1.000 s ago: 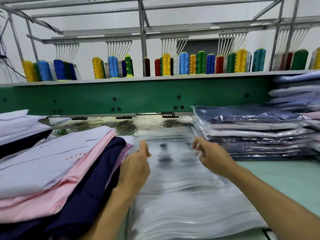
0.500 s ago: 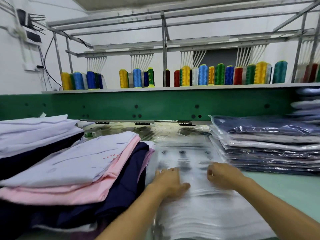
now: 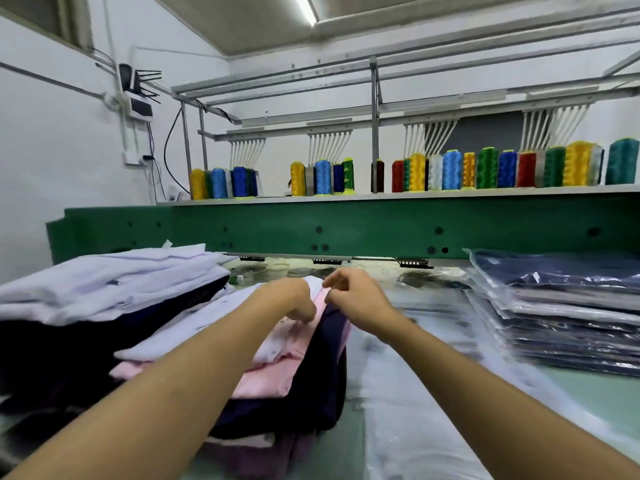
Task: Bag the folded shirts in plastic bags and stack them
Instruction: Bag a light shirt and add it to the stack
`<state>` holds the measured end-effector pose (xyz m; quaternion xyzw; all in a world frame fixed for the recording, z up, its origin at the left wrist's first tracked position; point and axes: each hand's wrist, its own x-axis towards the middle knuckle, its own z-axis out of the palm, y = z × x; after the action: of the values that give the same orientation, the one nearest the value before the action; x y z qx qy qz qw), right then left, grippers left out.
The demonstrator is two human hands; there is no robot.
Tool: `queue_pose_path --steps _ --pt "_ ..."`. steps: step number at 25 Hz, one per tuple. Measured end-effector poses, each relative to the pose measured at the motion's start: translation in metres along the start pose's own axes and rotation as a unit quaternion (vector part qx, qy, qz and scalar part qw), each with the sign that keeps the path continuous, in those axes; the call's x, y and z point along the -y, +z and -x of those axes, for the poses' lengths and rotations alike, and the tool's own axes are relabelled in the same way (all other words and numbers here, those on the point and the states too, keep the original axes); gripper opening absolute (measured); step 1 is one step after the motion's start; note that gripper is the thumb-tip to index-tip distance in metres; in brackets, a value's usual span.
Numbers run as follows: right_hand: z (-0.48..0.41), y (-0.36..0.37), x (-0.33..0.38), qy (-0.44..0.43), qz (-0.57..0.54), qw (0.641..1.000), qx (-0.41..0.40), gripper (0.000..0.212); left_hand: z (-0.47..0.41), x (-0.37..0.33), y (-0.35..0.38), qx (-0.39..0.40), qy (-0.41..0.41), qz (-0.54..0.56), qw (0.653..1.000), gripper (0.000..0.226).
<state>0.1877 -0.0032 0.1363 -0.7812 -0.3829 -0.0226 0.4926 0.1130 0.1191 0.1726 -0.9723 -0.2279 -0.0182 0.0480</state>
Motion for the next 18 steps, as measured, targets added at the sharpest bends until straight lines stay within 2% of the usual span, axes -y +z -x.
queue_pose_path --steps 2,4,7,9,12,15,16,18 --pt "-0.006 0.021 0.016 0.041 -0.066 0.996 0.041 0.018 0.005 0.017 0.001 0.059 -0.013 -0.014 0.998 0.031" --pt "-0.011 0.040 0.026 0.074 -0.074 0.991 0.083 0.010 0.007 0.030 -0.001 0.080 -0.012 0.014 0.997 0.036" --pt "-0.013 0.053 0.032 0.107 -0.099 0.986 0.076 0.006 0.008 0.052 -0.010 0.074 -0.029 0.124 0.989 0.024" --pt "-0.012 0.055 0.035 0.141 -0.160 0.974 0.079 0.007 0.008 0.068 -0.014 0.033 -0.018 0.146 0.989 0.018" --pt "-0.014 0.057 0.045 0.195 -0.267 0.938 0.105 0.032 0.010 0.076 -0.025 -0.079 0.023 0.163 0.983 0.024" --pt "-0.025 0.056 0.048 0.209 -0.381 0.896 0.090 0.051 0.011 0.056 -0.036 -0.180 0.051 0.228 0.955 0.027" --pt "-0.029 0.053 0.046 0.201 -0.405 0.889 0.073 0.048 0.012 0.046 -0.038 -0.173 0.067 0.277 0.943 0.027" --pt "-0.034 0.040 0.036 0.192 -0.407 0.892 0.037 0.027 0.014 0.033 -0.037 -0.066 0.096 0.392 0.912 0.028"
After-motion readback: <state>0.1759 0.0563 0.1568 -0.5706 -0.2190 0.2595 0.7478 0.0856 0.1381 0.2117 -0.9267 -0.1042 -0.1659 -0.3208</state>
